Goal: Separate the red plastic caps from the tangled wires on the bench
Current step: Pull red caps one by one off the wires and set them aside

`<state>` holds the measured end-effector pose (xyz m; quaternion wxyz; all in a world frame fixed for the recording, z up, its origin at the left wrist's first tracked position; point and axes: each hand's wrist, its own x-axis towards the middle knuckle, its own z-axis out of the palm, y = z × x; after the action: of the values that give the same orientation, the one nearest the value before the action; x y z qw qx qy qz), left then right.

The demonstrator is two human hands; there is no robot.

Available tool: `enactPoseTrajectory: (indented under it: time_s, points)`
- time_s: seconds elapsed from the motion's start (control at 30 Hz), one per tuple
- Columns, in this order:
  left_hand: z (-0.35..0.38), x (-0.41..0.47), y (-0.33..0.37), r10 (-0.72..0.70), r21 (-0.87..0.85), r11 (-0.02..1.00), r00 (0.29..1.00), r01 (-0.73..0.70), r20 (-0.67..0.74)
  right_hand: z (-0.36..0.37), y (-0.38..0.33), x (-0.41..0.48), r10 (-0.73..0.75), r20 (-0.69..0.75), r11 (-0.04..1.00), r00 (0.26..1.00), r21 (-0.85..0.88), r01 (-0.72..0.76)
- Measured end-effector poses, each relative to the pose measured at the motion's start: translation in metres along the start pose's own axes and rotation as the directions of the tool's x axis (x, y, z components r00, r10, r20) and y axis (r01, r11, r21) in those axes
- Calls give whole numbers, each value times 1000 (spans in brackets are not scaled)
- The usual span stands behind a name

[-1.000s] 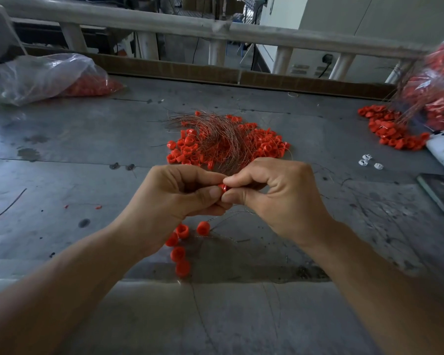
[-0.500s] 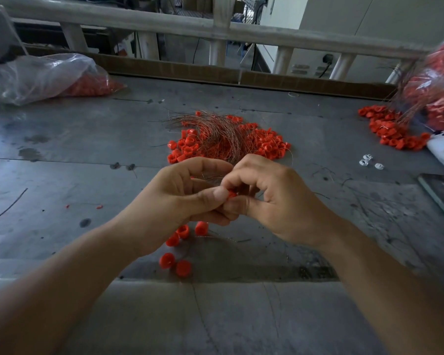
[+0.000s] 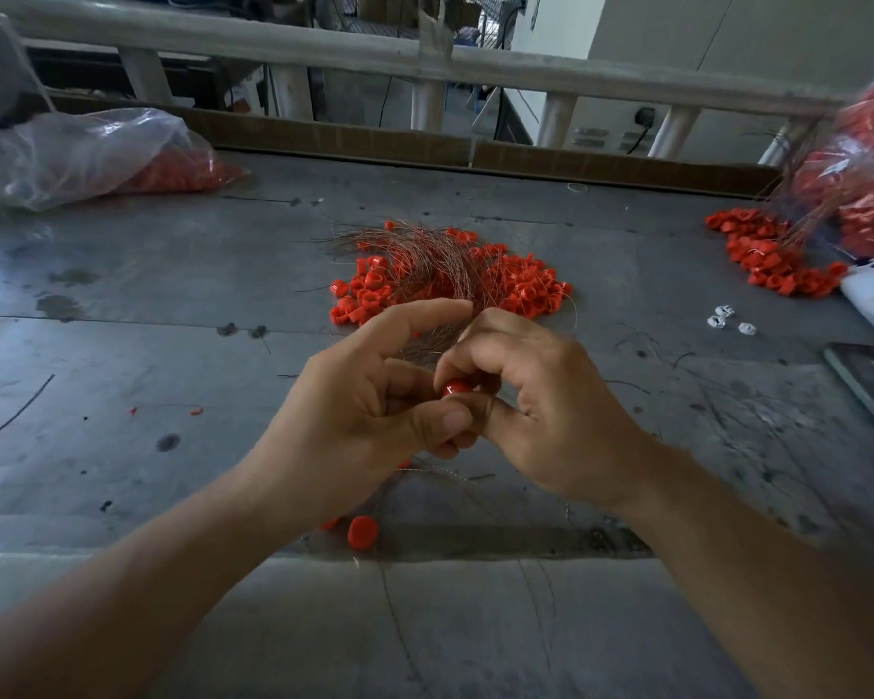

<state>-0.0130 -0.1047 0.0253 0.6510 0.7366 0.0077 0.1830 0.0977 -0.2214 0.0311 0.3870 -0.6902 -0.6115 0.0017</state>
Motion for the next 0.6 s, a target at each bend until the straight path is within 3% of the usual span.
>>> enactPoseTrajectory:
  time_s: [0.13, 0.33, 0.6]
  points:
    - [1, 2, 3, -27, -21, 999, 999, 26, -23, -2, 3, 1, 18, -8, 999, 1000, 50, -18]
    - [-8, 6, 4, -148, -253, 956, 989, 149, 21, -8, 6, 4, -13, -59, 993, 998, 117, 20]
    - [-10, 8, 1, -190, -264, 949, 981, 176, -31, -12, 7, 3, 21, -7, 991, 1000, 131, -20]
